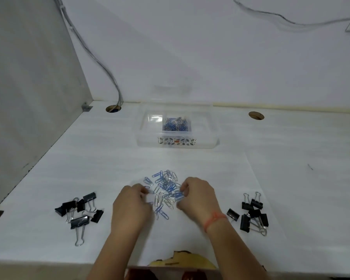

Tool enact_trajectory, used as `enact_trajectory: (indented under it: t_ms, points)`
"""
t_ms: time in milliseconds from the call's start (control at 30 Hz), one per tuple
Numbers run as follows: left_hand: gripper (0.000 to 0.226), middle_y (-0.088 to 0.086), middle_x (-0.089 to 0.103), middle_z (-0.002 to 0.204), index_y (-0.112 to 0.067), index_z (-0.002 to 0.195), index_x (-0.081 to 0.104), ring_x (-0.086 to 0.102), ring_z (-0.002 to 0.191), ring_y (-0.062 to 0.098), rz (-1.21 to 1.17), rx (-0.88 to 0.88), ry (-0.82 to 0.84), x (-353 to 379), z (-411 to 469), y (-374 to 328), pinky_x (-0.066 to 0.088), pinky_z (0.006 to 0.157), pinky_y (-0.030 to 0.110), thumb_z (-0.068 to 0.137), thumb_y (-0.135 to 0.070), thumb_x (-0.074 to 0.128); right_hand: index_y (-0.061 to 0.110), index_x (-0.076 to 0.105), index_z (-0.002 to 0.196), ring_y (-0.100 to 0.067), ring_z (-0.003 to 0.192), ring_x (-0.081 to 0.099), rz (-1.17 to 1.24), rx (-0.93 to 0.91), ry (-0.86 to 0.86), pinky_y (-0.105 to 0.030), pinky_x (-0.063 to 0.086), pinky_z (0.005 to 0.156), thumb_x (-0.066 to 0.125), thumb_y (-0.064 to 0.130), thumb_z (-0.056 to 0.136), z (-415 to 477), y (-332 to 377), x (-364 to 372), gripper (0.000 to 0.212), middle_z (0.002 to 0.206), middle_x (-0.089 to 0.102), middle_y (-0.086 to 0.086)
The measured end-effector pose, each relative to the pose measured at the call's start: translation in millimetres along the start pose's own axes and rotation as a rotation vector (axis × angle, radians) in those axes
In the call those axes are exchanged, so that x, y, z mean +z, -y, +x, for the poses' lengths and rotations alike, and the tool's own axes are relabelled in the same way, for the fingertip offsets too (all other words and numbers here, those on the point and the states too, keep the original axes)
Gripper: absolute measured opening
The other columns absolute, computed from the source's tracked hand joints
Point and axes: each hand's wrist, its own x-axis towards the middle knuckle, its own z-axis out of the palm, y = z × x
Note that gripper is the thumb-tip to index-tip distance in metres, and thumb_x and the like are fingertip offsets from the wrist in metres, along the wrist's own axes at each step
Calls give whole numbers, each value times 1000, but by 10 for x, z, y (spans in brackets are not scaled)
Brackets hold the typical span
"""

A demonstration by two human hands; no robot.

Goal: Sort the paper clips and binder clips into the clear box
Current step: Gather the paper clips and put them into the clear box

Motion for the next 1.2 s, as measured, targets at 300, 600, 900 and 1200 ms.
enact_trajectory:
  t_ms: [300, 600, 900, 1200]
  points:
    - [34, 9, 58, 113, -14, 114, 65, 62, 96, 28, -13, 64, -171, -40, 217, 29, 38, 75, 28, 81, -7, 59, 12, 64, 113, -21, 104, 59, 4, -88, -125, -26, 44, 89, 52, 5, 85, 322, 93, -80, 31, 116, 62, -7]
    - [43, 4, 73, 103, -14, 108, 72, 65, 99, 21, -43, 205, -42, -31, 410, -54, 43, 80, 22, 79, 7, 48, 12, 64, 114, -25, 109, 56, -76, -190, -95, -29, 43, 91, 43, 3, 89, 358, 180, 105, 33, 118, 59, -10]
    - [41, 3, 72, 107, -15, 112, 69, 63, 102, 21, -152, 21, -112, -129, 368, 72, 42, 82, 24, 82, 3, 47, 13, 68, 112, -27, 110, 46, -74, -426, 35, -26, 39, 90, 44, 0, 88, 487, 315, 325, 36, 114, 58, -9]
    - [56, 2, 56, 129, -23, 134, 52, 58, 114, 21, 113, 70, 120, -301, 62, 209, 43, 91, 29, 80, -11, 64, 17, 66, 115, -20, 110, 47, -90, -457, -108, -27, 42, 90, 48, 9, 89, 150, 93, 73, 32, 115, 59, -3]
